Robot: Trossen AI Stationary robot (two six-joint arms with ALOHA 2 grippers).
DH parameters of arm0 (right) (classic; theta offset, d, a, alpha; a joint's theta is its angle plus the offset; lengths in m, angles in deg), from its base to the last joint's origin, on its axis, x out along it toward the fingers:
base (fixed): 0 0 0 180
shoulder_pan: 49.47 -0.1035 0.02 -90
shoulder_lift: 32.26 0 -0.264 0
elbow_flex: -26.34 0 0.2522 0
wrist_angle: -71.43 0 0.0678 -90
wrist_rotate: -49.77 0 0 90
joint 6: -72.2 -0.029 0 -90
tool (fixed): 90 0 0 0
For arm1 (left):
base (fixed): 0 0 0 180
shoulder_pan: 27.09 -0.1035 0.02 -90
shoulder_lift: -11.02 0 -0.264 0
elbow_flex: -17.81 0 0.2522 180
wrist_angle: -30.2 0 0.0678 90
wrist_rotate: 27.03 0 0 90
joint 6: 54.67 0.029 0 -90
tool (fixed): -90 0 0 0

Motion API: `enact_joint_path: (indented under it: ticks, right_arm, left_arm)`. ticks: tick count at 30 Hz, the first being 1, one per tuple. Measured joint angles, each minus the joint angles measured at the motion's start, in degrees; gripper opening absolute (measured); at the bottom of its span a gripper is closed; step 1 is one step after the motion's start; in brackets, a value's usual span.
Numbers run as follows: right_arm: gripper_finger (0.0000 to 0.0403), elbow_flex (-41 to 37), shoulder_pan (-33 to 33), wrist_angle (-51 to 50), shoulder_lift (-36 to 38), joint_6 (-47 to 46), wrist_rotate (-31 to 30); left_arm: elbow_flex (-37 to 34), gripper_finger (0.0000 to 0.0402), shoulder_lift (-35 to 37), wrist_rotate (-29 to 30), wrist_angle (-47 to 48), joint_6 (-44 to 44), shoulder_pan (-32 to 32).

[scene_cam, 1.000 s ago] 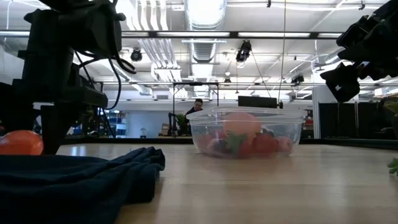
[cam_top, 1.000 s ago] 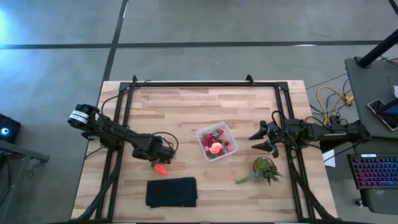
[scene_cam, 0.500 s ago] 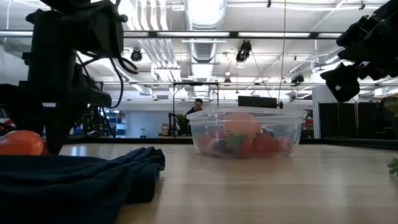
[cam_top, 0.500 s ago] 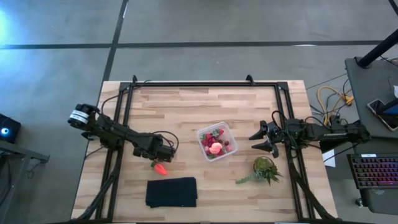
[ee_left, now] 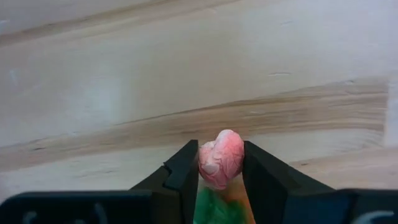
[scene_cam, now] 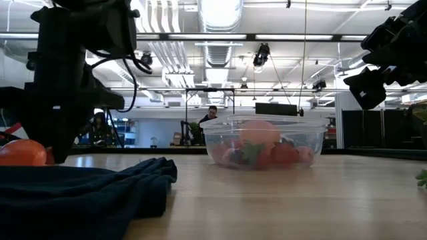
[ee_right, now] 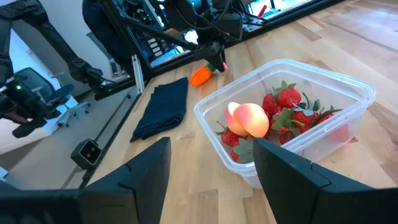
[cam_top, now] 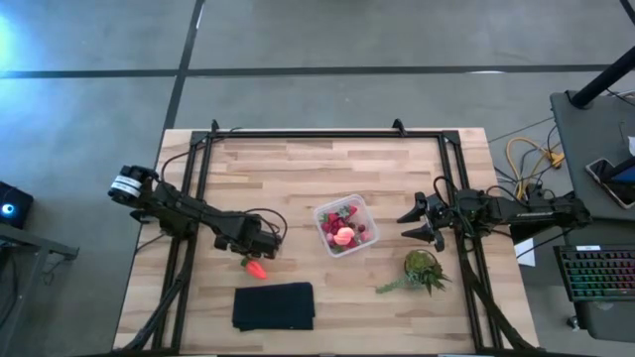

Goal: Pick and placing Produce into tupperware
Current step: Put the pink peach into the container

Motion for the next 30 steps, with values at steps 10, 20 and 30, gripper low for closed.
enact_joint_path:
  ticks: [10, 20, 30]
  right_arm:
    - [0.0219, 0.0, -0.01, -0.01, 0.0, 0.0, 0.0]
    - [0.0219, 0.03, -0.01, 0.07, -0.06, 0.0, -0.02]
    - [0.0219, 0.07, 0.0, -0.03, -0.03, 0.0, 0.0]
  left_arm:
    - [8.99, 0.0091, 1.05, 11.92, -12.74, 20.94, -0.4]
    - [15.0, 0.0091, -7.71, 9.8, -42.09, 52.35, -12.19]
    - [26.06, 0.0162, -18.69, -3.06, -40.43, 50.34, -17.9]
